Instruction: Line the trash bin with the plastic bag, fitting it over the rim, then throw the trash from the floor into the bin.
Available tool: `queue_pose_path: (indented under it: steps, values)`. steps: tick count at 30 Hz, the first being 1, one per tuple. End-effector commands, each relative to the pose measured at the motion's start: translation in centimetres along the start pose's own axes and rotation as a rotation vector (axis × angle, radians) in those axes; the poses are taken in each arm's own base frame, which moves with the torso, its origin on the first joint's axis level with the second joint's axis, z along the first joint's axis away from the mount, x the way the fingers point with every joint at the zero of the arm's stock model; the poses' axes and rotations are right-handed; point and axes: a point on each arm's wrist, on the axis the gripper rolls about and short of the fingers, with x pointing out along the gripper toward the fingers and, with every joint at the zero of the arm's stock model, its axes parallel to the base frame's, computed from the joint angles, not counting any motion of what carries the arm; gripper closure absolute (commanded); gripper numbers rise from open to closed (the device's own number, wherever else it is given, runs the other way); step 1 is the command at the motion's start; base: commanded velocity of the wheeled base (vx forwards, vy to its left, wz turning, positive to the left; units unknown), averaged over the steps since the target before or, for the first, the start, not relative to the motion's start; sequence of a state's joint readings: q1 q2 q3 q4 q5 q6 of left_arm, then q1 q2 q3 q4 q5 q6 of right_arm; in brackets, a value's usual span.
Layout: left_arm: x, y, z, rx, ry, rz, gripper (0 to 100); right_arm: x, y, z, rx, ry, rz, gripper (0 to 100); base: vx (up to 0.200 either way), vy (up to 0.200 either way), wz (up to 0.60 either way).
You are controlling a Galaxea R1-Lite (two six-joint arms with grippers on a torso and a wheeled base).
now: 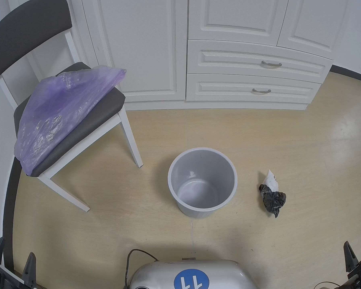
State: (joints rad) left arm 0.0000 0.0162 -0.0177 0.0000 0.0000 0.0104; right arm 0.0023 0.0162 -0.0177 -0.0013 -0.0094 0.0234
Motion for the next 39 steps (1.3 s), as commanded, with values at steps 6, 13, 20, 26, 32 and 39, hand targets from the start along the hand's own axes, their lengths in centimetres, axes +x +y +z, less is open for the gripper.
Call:
queue_pose_path:
  steps: [6, 13, 20, 26, 32, 39]
  values:
    - [0.01, -0.01, -0.48, -0.007, 0.001, -0.003, 0, 0.01, -0.01, -0.52, 0.0, 0.001, 0.001, 0, 0.0, 0.0, 0.0]
    - [0.02, -0.01, -0.52, -0.006, 0.003, -0.003, 0, 0.01, -0.01, -0.52, 0.0, 0.001, 0.001, 0, 0.0, 0.0, 0.0]
    - [0.01, -0.01, -0.54, -0.003, 0.003, 0.0, 0, 0.01, -0.01, -0.51, -0.003, 0.0, -0.001, 0, 0.0, 0.0, 0.0]
    - [0.01, -0.08, -0.46, 0.045, -0.006, -0.031, 0, 0.01, 0.01, -0.52, -0.062, 0.001, 0.002, 0, 0.0, 0.0, 0.0]
    - [0.01, -0.03, -0.49, 0.006, -0.002, -0.009, 0, 0.01, 0.01, -0.49, -0.039, -0.002, 0.004, 0, 0.0, 0.0, 0.0]
    - [0.01, 0.0, -0.43, 0.02, -0.008, 0.006, 0, 0.01, -0.01, -0.43, -0.025, -0.008, -0.007, 0, 0.0, 0.0, 0.0]
